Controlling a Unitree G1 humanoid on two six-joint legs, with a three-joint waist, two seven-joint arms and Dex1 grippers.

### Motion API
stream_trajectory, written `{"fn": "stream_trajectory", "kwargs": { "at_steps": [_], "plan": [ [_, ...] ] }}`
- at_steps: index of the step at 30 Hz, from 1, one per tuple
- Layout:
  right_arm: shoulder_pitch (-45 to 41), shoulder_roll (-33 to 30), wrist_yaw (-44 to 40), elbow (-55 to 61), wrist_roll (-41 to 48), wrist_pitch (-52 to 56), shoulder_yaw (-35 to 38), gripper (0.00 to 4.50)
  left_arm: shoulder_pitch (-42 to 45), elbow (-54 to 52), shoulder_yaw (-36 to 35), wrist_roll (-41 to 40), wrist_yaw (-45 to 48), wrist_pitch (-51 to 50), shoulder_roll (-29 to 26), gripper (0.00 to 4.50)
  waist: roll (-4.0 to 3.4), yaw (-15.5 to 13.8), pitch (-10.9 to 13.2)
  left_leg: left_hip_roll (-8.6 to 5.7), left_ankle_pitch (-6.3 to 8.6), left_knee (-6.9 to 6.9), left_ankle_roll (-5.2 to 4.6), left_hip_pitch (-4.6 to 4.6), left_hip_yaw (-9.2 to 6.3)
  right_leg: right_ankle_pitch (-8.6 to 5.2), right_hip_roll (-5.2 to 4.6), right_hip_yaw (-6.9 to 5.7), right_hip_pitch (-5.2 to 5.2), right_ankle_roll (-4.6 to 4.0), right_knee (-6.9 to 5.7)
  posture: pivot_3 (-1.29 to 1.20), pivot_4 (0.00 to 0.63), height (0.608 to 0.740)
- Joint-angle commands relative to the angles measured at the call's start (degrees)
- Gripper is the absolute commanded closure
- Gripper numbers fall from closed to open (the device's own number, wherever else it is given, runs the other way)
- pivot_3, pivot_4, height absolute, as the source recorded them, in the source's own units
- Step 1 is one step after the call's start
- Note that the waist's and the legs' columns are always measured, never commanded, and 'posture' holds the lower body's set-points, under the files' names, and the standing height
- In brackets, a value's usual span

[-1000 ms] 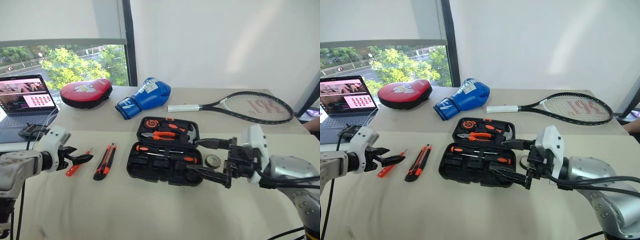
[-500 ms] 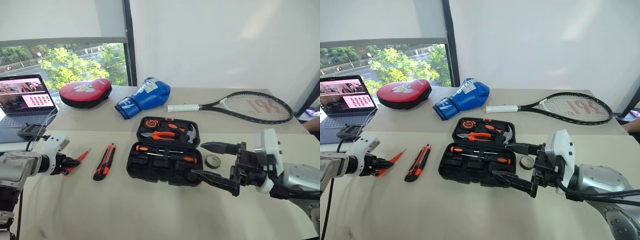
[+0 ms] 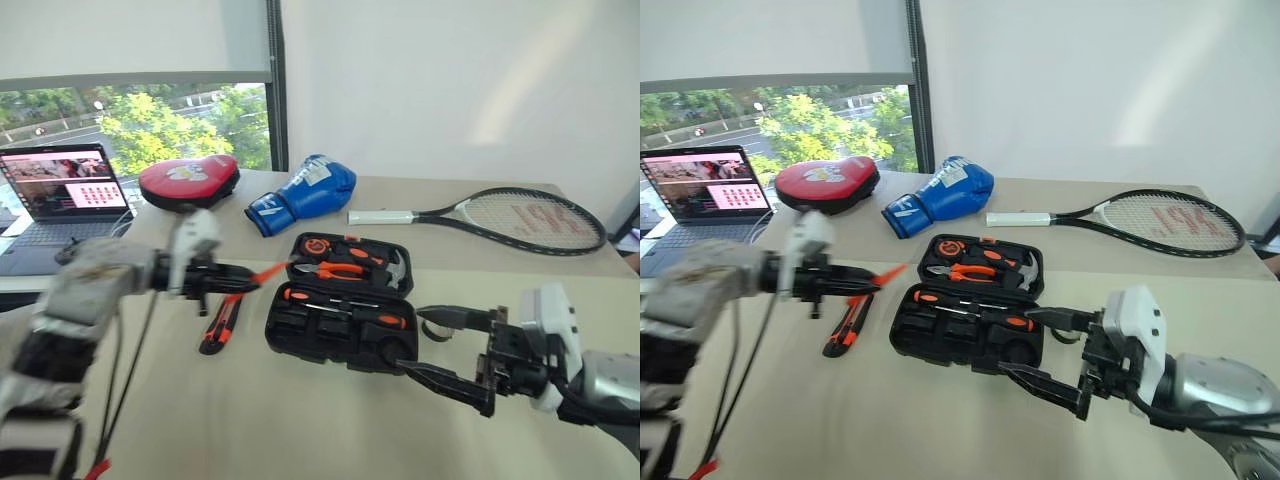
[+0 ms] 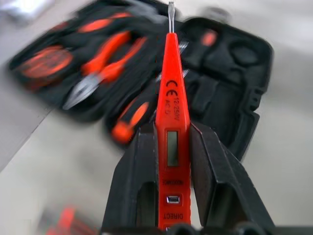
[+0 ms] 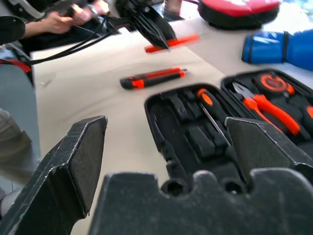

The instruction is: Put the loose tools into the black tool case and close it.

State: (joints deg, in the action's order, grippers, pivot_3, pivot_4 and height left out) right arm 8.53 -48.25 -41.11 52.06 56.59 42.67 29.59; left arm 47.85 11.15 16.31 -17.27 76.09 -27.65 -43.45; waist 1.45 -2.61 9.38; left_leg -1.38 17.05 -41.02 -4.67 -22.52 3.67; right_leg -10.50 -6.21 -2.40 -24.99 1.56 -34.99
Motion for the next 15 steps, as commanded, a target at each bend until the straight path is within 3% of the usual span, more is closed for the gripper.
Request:
{"fn": "stream_trajectory", "kwargs": {
  "at_steps": [1, 9, 15],
  "plan": [
    [6.29, 0.33, 2.22, 4.82, 1.29, -0.86, 8.22, 0.0, 7.11, 11.33, 6.2, 8.16, 4.39, 10.88, 4.64, 4.06, 0.02, 0.42, 0.02, 0.01, 0.01, -0.05, -0.03, -0.04, 0.01, 0.01, 0.01, 0.02, -0.04, 0.02, 0.01, 0.0, 0.15, 0.74],
    [24.38, 2.82, 1.14, 7.94, 2.86, -6.12, 20.59, 0.0, 13.8, 28.49, 10.7, 16.76, 7.83, 24.69, 13.67, 4.06, 0.04, 0.88, 0.03, 0.08, 0.33, -0.55, -0.59, -0.31, 0.02, 0.02, 0.08, 0.04, -0.07, 0.31, 0.01, 0.0, 0.15, 0.74],
    [32.39, 2.16, 2.88, 7.94, 3.65, -13.57, 20.96, 0.0, 14.98, 32.06, 10.74, 20.29, 8.33, 27.39, 16.97, 4.06, 0.05, 0.46, 0.03, 0.07, 0.47, -0.78, -0.8, -0.36, 0.0, 0.11, -0.07, 0.09, -0.02, 0.52, 0.04, 0.0, 0.15, 0.74]
  ]
}}
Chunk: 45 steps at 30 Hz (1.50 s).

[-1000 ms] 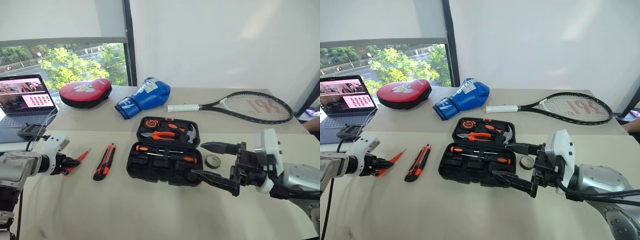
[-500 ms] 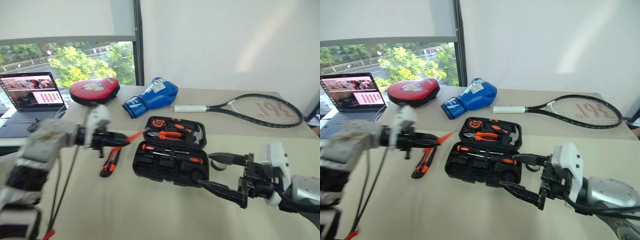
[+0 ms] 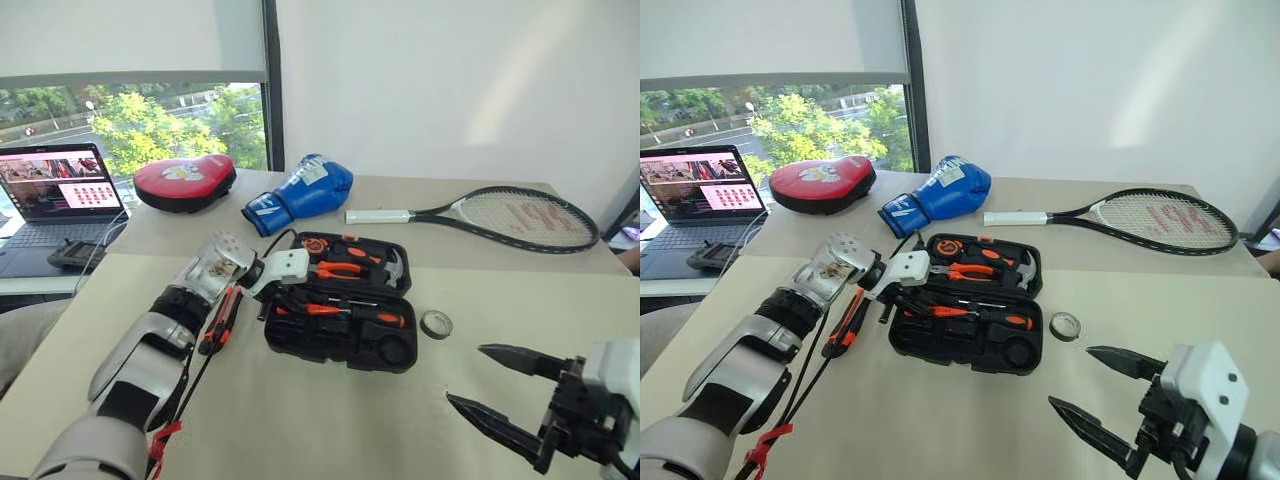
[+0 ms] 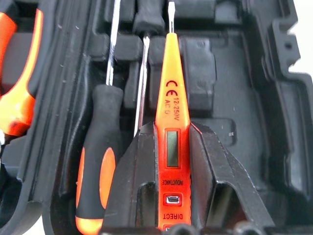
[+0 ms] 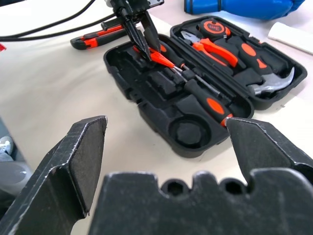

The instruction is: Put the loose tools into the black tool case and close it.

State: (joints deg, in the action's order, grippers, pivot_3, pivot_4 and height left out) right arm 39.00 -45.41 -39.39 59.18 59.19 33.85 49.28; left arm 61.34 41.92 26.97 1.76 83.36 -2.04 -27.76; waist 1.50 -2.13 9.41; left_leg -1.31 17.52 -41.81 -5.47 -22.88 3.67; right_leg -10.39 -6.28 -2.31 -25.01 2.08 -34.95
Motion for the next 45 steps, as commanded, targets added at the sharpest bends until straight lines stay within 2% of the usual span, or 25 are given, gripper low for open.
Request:
{"fn": "stream_trajectory", "kwargs": {
  "at_steps": [1, 17, 19, 24, 26, 28, 32, 36, 39, 45],
  "plan": [
    [2.75, -1.0, 1.55, 0.82, 0.99, -5.77, 0.86, 0.0, 1.6, 1.93, 0.02, 1.66, 1.59, 2.62, 1.55, 4.06, 0.0, -0.05, 0.0, 0.0, 0.01, -0.01, -0.01, 0.0, 0.0, 0.01, -0.05, 0.01, 0.0, 0.02, 0.0, 0.0, 0.15, 0.74],
    [5.34, -3.82, 5.2, 0.82, -0.25, -10.19, -2.34, 0.0, 3.88, 9.88, -1.11, 6.08, 1.7, 5.49, 5.75, 4.06, -0.01, -0.53, 0.0, -0.06, 0.05, -0.09, -0.09, -0.02, -0.02, -0.01, -0.13, -0.02, 0.04, 0.06, -0.01, 0.0, 0.15, 0.74],
    [5.21, -3.76, 5.25, 0.82, -0.5, -10.14, -2.52, 0.0, 4.1, 10.83, -1.2, 6.81, 0.33, 5.96, 5.95, 3.04, 0.0, -0.52, -0.01, -0.06, 0.05, -0.09, -0.09, -0.01, -0.02, -0.01, -0.13, -0.03, 0.04, 0.06, -0.02, 0.0, 0.15, 0.74],
    [5.92, -3.31, 4.86, 0.82, -0.89, -10.69, -2.51, 0.0, 3.73, 7.65, -3.68, 4.64, 1.41, 5.06, 4.96, 1.32, 0.0, -0.55, 0.0, -0.06, 0.04, -0.16, -0.1, -0.03, -0.04, 0.0, -0.13, -0.03, 0.05, 0.08, -0.03, 0.0, 0.15, 0.74],
    [6.32, -3.06, 4.67, 0.82, -1.23, -11.02, -2.7, 0.0, 2.7, 3.2, -5.68, 1.6, 3.59, 1.44, 4.1, 1.32, 0.0, -0.36, 0.0, -0.04, 0.04, -0.22, -0.1, -0.04, -0.04, 0.01, -0.13, -0.02, 0.04, 0.09, -0.04, 0.0, 0.15, 0.74],
    [6.38, -3.03, 4.61, 0.82, -1.61, -11.35, -3.2, 0.0, 1.98, -1.14, -8.54, -1.52, 3.62, -4.87, 3.81, 1.75, 0.0, -0.17, 0.0, -0.01, 0.04, -0.23, -0.1, -0.07, -0.05, 0.01, -0.12, -0.01, 0.0, 0.09, -0.04, 0.0, 0.15, 0.74],
    [5.5, -3.26, 4.67, 0.82, -1.81, -11.32, -4.14, 0.0, -0.93, -11.5, -13.22, -7.17, 3.39, -16.26, 2.23, 3.17, -0.01, -0.08, -0.01, 0.01, 0.04, -0.22, -0.1, -0.1, -0.06, 0.0, -0.12, -0.02, -0.03, 0.1, -0.04, 0.0, 0.15, 0.74],
    [4.36, -2.91, 4.27, 0.82, -2.18, -10.32, -4.35, 0.0, -6.91, -22.75, -17.66, -11.22, -3.52, -25.69, 2.32, 4.35, -0.03, 0.09, -0.02, 0.02, -0.02, -0.21, 0.0, -0.09, -0.06, -0.01, -0.12, 0.01, -0.05, 0.12, -0.06, 0.0, 0.15, 0.74],
    [2.59, -3.02, 4.61, 0.64, -2.74, -9.6, -5.36, 0.0, -13.03, -27.82, -21.85, -12.31, -15.44, -30.74, 5.88, 4.43, -0.04, -0.01, -0.02, 0.03, -0.04, -0.21, 0.05, -0.02, -0.09, -0.01, -0.15, 0.03, 0.02, 0.12, -0.08, 0.0, 0.15, 0.74],
    [0.86, -2.78, 5.21, 0.69, -2.83, -8.6, -6.47, 0.0, -23.37, -33.41, -21.19, -9.45, -28.39, -25.89, 10.05, 4.43, -0.03, -0.33, -0.02, 0.01, -0.07, -0.21, 0.11, 0.01, -0.17, 0.03, -0.17, 0.01, 0.08, 0.09, -0.05, 0.0, 0.15, 0.74]
  ]
}}
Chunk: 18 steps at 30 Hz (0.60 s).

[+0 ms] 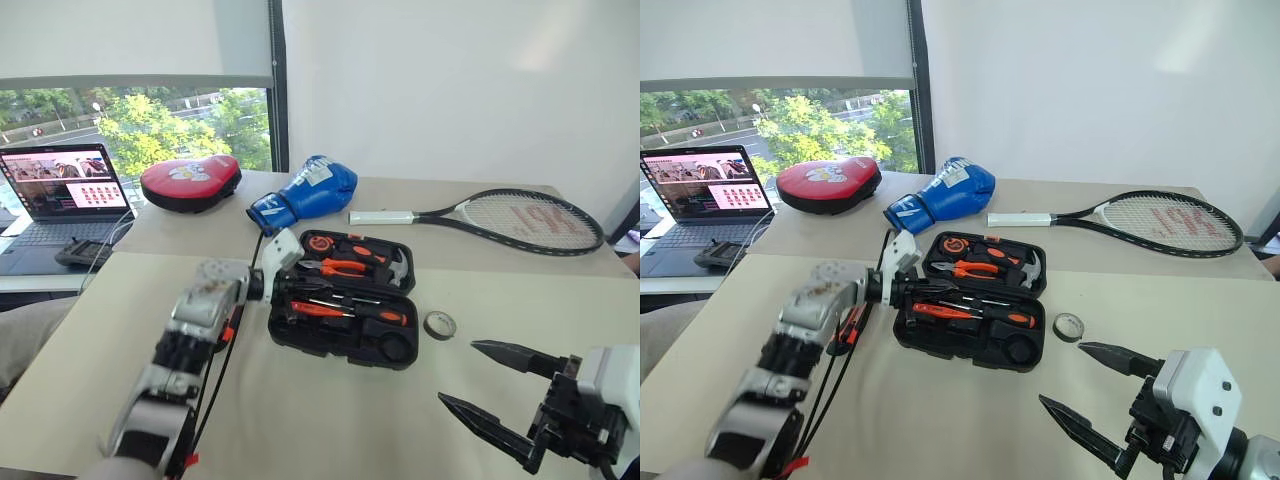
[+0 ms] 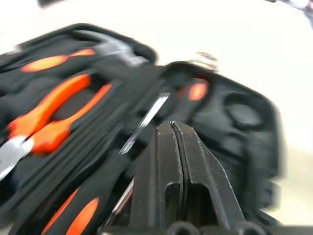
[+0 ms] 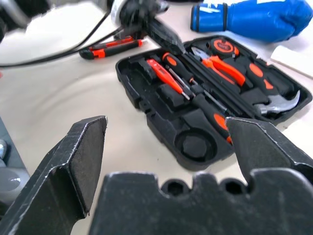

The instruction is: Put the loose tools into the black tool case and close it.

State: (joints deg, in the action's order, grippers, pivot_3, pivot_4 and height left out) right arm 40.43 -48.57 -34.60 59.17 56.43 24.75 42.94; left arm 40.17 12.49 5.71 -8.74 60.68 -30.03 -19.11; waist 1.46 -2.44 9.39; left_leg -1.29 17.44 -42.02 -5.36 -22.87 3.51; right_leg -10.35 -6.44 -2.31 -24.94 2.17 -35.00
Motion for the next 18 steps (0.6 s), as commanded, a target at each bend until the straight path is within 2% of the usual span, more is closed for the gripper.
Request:
{"fn": "stream_trajectory", "kwargs": {
  "at_steps": [1, 5, 8, 12, 14, 16, 18],
  "plan": [
    [-0.76, 0.39, 0.51, 0.71, -0.03, 0.68, -0.22, 0.0, -3.68, -4.7, 0.56, 1.14, -6.98, 1.77, 1.91, 4.43, -0.01, 0.03, -0.01, 0.0, -0.01, 0.0, 0.01, 0.02, 0.0, 0.0, -0.01, 0.01, 0.0, 0.0, -0.03, 0.0, 0.15, 0.74],
    [-1.24, 0.28, 0.68, 0.75, 0.26, 1.52, -0.14, 0.0, -7.62, -4.64, 4.34, 5.02, -12.16, 2.67, 2.2, 4.43, -0.05, 0.02, -0.03, 0.0, -0.01, 0.03, 0.05, 0.02, 0.0, 0.03, -0.02, 0.02, -0.03, -0.04, -0.02, 0.0, 0.15, 0.74],
    [-0.94, 0.29, 0.24, 0.79, 0.55, 2.04, 0.94, 0.0, -8.68, -5.08, 7.6, 6.45, -12.4, -1.02, 0.61, 4.43, -0.1, -0.17, -0.08, 0.0, -0.01, 0.06, 0.05, 0.08, -0.02, 0.04, -0.05, 0.01, 0.05, -0.05, -0.01, 0.0, 0.15, 0.74],
    [-0.54, 0.21, -0.21, 0.82, 1.02, 2.37, 2.24, 0.0, -9.18, -6.69, 9.6, 6.69, -12.48, -2.22, -0.89, 4.43, -0.27, 0.05, -0.19, 0.04, 0.06, 0.2, -0.02, 0.72, -0.01, 0.0, -0.09, 0.02, 0.68, -0.07, 0.09, 0.0, 0.15, 0.74],
    [-0.48, 0.28, -0.34, 0.83, 1.02, 2.43, 2.49, 0.0, -8.97, -7.92, 6.91, 4.0, -13.21, -0.67, 0.02, 4.43, -0.31, 0.1, -0.21, 0.08, 0.08, 0.23, -0.02, 0.8, -0.01, -0.07, -0.11, 0.03, 0.74, -0.14, 0.13, 0.0, 0.15, 0.74],
    [-0.97, 0.38, -0.08, 0.82, 1.08, 2.46, 2.04, 0.0, -8.57, -12.45, -0.51, -4.3, -13.3, -0.98, 2.91, 4.43, -0.32, 0.13, -0.21, 0.12, 0.07, 0.23, -0.01, 0.8, -0.01, -0.08, -0.12, 0.04, 0.72, -0.15, 0.12, 0.0, 0.15, 0.74],
    [-1.81, 0.22, -0.14, 0.56, 1.09, 2.47, 0.96, 0.0, -8.23, -16.5, -6.19, -9.38, -14.56, -4.55, 3.11, 4.43, -0.22, 0.16, -0.15, 0.16, 0.04, 0.23, 0.04, 0.65, -0.02, -0.05, -0.24, 0.06, 0.56, -0.1, 0.09, 0.0, 0.15, 0.74]
  ]
}}
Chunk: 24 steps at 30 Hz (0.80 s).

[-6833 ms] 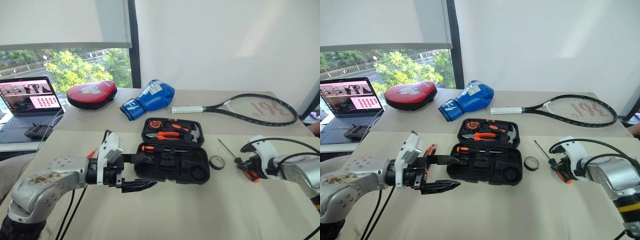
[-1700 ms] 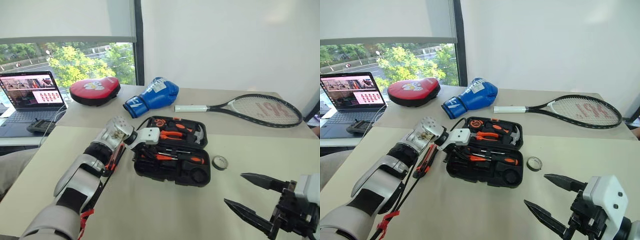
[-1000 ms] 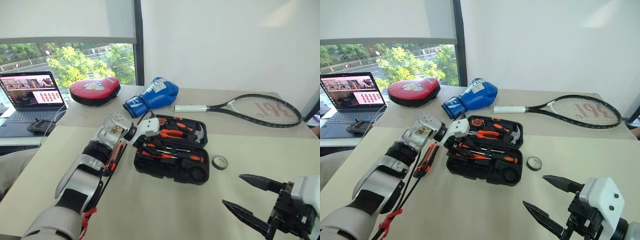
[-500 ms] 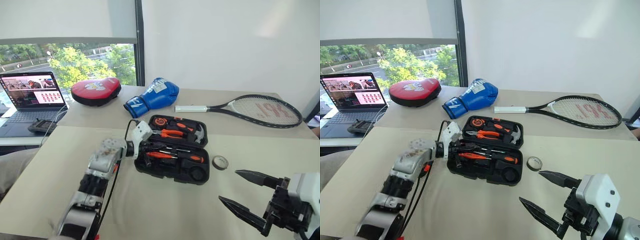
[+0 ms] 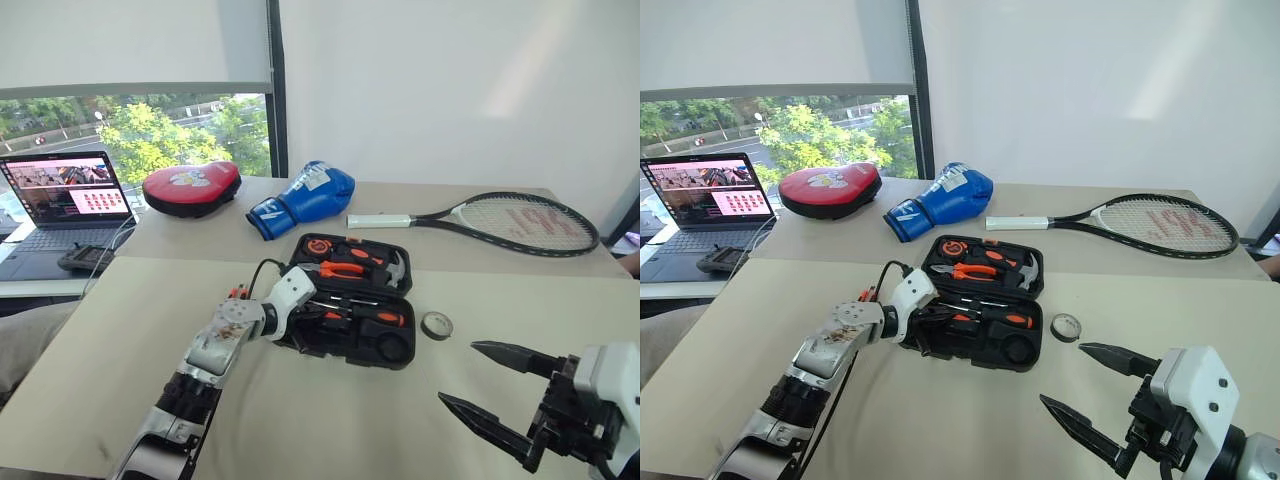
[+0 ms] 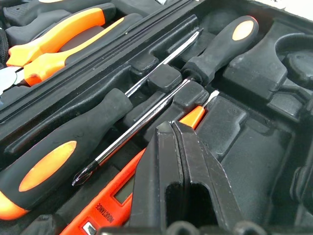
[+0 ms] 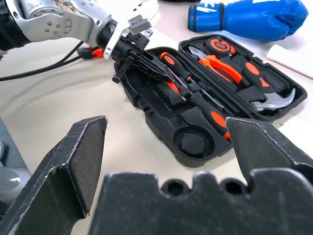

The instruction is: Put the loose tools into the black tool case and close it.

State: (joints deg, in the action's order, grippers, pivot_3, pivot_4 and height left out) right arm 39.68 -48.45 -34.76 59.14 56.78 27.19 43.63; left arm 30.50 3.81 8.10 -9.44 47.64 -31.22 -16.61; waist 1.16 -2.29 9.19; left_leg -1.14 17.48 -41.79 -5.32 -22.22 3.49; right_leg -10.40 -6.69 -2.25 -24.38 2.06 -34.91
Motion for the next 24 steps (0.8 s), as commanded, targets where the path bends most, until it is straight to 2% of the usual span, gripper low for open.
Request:
{"fn": "stream_trajectory", "kwargs": {
  "at_steps": [1, 3, 7, 9, 13, 14, 17, 23, 24],
  "plan": [
    [-1.63, -0.07, -0.09, 0.32, 0.71, 0.05, -0.27, 0.0, 1.52, -9.32, -10.59, -9.77, -2.91, -4.93, 0.18, 4.2, 0.14, 0.02, 0.08, 0.02, -0.04, -0.01, 0.06, -0.12, -0.02, 0.01, 0.0, 0.0, -0.12, 0.0, -0.02, 0.0, 0.15, 0.74],
    [-2.96, -0.51, -0.6, -0.46, 0.48, 0.08, -1.37, 0.0, 1.27, -12.43, -13.5, -11.23, -5.66, -8.37, -1.19, 3.74, 0.12, 0.2, 0.07, 0.05, -0.07, 0.0, 0.18, -0.15, -0.05, 0.03, 0.06, 0.0, -0.19, -0.02, -0.06, 0.0, 0.15, 0.74],
    [-6.61, -1.69, -2.13, -2.83, -0.33, 0.05, -4.12, 0.0, -0.25, -18.78, -17.01, -10.52, -12.81, -15.54, -4.97, 2.3, 0.09, 0.16, 0.06, 0.01, -0.06, 0.09, 0.27, -0.02, -0.04, 0.01, 0.29, -0.06, -0.09, -0.05, -0.07, 0.0, 0.15, 0.74],
    [-9.04, -2.43, -3.29, -4.6, -1.04, -0.01, -6.16, 0.0, -1.25, -21.83, -19.41, -8.97, -18.69, -22.29, -6.82, 1.65, 0.11, 0.17, 0.08, -0.02, -0.05, 0.07, 0.24, 0.0, -0.04, 0.01, 0.32, -0.07, -0.02, -0.05, -0.05, 0.0, 0.15, 0.74],
    [-12.65, -3.03, -4.68, -6.94, -1.96, 0.25, -8.73, 0.0, -3.81, -24.96, -18.55, -6.55, -25.03, -33.47, -10.27, 0.18, 0.12, -0.1, 0.08, -0.05, -0.02, 0.07, 0.19, 0.05, -0.04, -0.01, 0.32, -0.08, 0.03, -0.02, -0.03, 0.0, 0.15, 0.74],
    [-13.5, -3.16, -4.94, -7.43, -2.15, 0.32, -9.29, 0.0, -4.65, -25.44, -18.12, -6.29, -25.86, -35.35, -11.0, 0.03, 0.12, -0.12, 0.08, -0.05, -0.03, 0.07, 0.21, 0.07, -0.05, -0.02, 0.33, -0.09, 0.04, -0.02, -0.04, 0.0, 0.15, 0.74],
    [-15.28, -3.36, -5.46, -8.18, -2.42, 0.79, -10.31, 0.0, -6.01, -24.34, -16.98, -6.04, -27.31, -39.12, -12.11, 0.03, 0.13, -0.17, 0.09, -0.06, -0.24, 0.09, 0.59, 0.05, -0.04, -0.02, 0.34, -0.09, 0.03, -0.01, -0.04, 0.0, 0.15, 0.74],
    [-15.84, -3.0, -5.98, -7.88, -3.15, 1.53, -10.35, 0.0, -7.98, -20.95, -16.16, -5.86, -29.14, -42.37, -11.67, 0.03, 0.17, -0.08, 0.11, -0.04, -0.26, 0.1, 0.65, 0.03, -0.05, -0.02, 0.32, -0.08, 0.0, -0.01, -0.05, 0.0, 0.15, 0.74],
    [-15.58, -2.79, -5.93, -7.7, -3.22, 1.59, -10.12, 0.0, -8.44, -20.92, -16.26, -5.82, -29.43, -41.89, -11.55, 0.27, 0.16, -0.05, 0.11, -0.04, -0.26, 0.13, 0.65, 0.03, -0.05, -0.02, 0.3, -0.07, -0.02, -0.02, -0.05, 0.0, 0.15, 0.74]
  ]
}}
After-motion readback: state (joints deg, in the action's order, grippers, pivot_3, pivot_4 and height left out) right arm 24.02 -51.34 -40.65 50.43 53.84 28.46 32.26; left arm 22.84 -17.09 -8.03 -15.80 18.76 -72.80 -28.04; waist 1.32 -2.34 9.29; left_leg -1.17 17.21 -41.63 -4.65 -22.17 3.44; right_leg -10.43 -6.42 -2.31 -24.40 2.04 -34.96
